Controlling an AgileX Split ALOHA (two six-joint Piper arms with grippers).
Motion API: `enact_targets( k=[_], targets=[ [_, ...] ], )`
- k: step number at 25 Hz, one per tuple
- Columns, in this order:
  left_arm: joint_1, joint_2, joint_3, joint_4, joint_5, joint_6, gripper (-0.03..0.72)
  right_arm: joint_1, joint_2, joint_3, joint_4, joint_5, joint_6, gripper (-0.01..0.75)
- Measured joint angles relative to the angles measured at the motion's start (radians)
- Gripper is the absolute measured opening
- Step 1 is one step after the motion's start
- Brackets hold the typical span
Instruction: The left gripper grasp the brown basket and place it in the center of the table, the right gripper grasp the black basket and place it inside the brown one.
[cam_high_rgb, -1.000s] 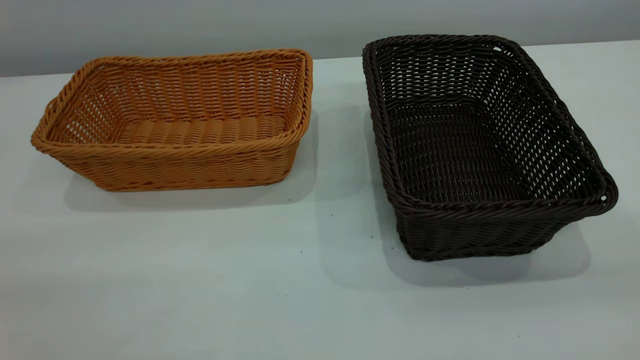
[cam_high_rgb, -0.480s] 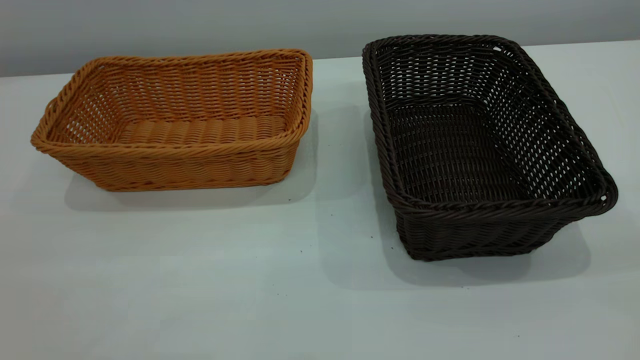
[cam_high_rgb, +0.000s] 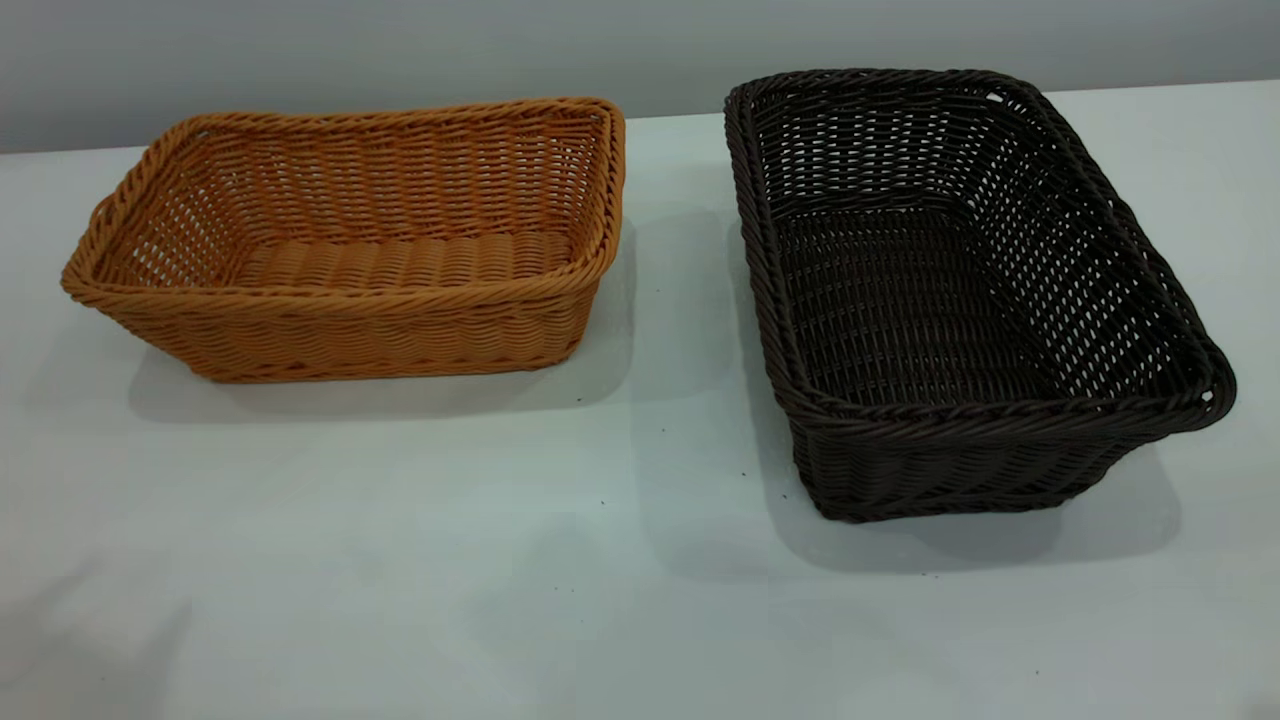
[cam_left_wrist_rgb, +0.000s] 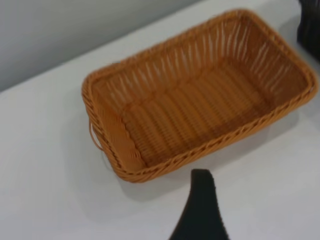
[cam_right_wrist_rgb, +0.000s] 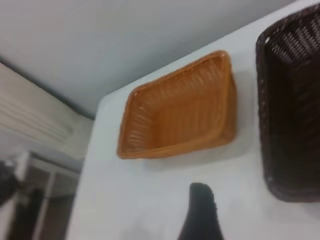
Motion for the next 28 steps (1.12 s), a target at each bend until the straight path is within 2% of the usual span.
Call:
enact_targets(
  k=[5,10,15,22,28],
  targets=[
    [-0.085,0.188,0.000,-0.039,-0.086,0.168,0.509,0.000,0.157,0.000,0.043,-0.058,0.027,0.506],
    [-0.170,0.357,0.000,-0.011,-0.140,0.320,0.509,0.000,0.314,0.001,0.108,-0.056,0.011,0.504],
    [-0.200,0.501,0.000,-0.012,-0.222,0.461,0.509,0.000,0.420,0.001,0.210,-0.029,0.017,0.504],
    [-0.260,0.611,0.001,-0.017,-0.336,0.478,0.509,0.000,0.454,0.001,0.242,-0.033,0.131,0.503],
    [-0.277,0.654,0.001,-0.019,-0.424,0.478,0.509,0.032,0.475,0.001,0.216,-0.102,0.249,0.503]
  ],
)
